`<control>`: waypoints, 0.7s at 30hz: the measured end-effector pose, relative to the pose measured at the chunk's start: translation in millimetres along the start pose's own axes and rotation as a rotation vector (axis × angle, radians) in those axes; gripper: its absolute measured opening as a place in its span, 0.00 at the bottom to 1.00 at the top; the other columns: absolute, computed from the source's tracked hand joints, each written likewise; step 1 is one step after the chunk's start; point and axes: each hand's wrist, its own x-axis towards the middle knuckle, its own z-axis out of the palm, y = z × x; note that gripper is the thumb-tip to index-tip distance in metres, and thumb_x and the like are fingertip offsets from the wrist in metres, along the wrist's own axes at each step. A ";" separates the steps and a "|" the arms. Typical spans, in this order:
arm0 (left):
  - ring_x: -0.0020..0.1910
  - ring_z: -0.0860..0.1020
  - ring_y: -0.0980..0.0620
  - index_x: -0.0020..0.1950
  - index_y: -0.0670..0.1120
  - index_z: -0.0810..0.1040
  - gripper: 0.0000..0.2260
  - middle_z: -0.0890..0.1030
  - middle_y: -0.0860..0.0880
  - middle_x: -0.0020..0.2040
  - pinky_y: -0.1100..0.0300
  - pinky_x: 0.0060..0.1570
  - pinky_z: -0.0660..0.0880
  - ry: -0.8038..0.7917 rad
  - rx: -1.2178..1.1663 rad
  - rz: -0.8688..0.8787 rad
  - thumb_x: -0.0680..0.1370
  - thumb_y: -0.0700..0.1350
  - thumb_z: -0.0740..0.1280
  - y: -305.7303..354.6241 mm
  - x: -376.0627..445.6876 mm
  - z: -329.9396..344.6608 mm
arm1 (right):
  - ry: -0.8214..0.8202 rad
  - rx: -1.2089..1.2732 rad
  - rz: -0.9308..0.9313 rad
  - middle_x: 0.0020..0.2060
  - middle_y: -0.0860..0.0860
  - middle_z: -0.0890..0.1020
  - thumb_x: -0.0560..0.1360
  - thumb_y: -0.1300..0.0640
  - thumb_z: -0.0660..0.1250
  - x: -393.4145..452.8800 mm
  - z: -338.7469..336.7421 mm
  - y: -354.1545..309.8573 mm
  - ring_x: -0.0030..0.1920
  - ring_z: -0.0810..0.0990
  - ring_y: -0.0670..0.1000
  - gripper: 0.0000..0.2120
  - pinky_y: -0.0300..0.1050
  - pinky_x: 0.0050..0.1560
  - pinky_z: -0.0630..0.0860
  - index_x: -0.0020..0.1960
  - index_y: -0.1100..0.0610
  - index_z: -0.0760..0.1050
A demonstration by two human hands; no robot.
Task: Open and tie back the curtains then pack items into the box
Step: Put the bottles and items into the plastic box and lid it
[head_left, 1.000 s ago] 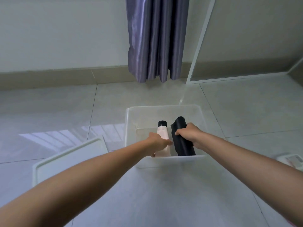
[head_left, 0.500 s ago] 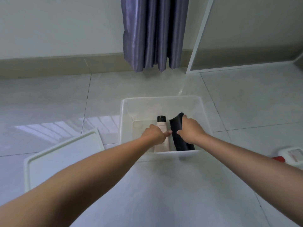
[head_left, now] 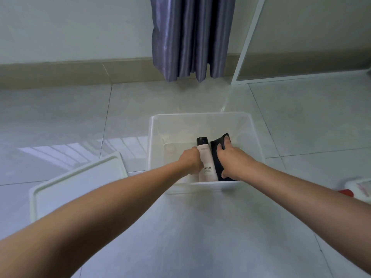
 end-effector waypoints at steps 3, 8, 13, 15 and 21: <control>0.54 0.79 0.40 0.62 0.40 0.69 0.15 0.77 0.39 0.56 0.47 0.53 0.78 0.001 0.007 0.010 0.75 0.37 0.64 -1.1 3.2 -0.2 | -0.002 0.053 0.001 0.75 0.68 0.40 0.72 0.62 0.71 2.5 4.6 2.5 0.59 0.77 0.63 0.44 0.49 0.56 0.76 0.77 0.64 0.46; 0.54 0.79 0.41 0.64 0.41 0.69 0.18 0.78 0.40 0.56 0.48 0.53 0.78 -0.002 0.034 0.050 0.74 0.38 0.64 -3.5 5.0 -1.7 | -0.046 0.248 0.086 0.77 0.61 0.41 0.68 0.59 0.78 9.3 13.2 15.1 0.66 0.72 0.63 0.54 0.51 0.62 0.74 0.78 0.61 0.42; 0.54 0.78 0.42 0.64 0.41 0.69 0.18 0.78 0.41 0.56 0.52 0.50 0.77 0.002 0.084 0.056 0.74 0.40 0.65 -2.5 2.6 -3.9 | -0.014 0.178 0.107 0.75 0.63 0.51 0.68 0.56 0.78 7.2 13.0 10.8 0.66 0.70 0.63 0.51 0.50 0.60 0.74 0.77 0.65 0.47; 0.54 0.78 0.42 0.65 0.40 0.67 0.20 0.77 0.41 0.57 0.51 0.51 0.78 0.002 0.078 0.038 0.75 0.41 0.64 -2.7 1.5 -4.6 | 0.027 0.180 0.084 0.74 0.63 0.56 0.69 0.57 0.75 2.2 8.7 11.1 0.67 0.68 0.62 0.40 0.49 0.60 0.72 0.73 0.67 0.58; 0.53 0.76 0.44 0.63 0.44 0.68 0.14 0.76 0.42 0.57 0.55 0.48 0.70 0.362 0.081 0.186 0.77 0.42 0.61 10.1 -18.6 -13.4 | 0.626 0.639 -0.076 0.57 0.55 0.81 0.73 0.59 0.69 -38.1 -37.8 45.8 0.57 0.78 0.55 0.11 0.50 0.58 0.75 0.55 0.57 0.81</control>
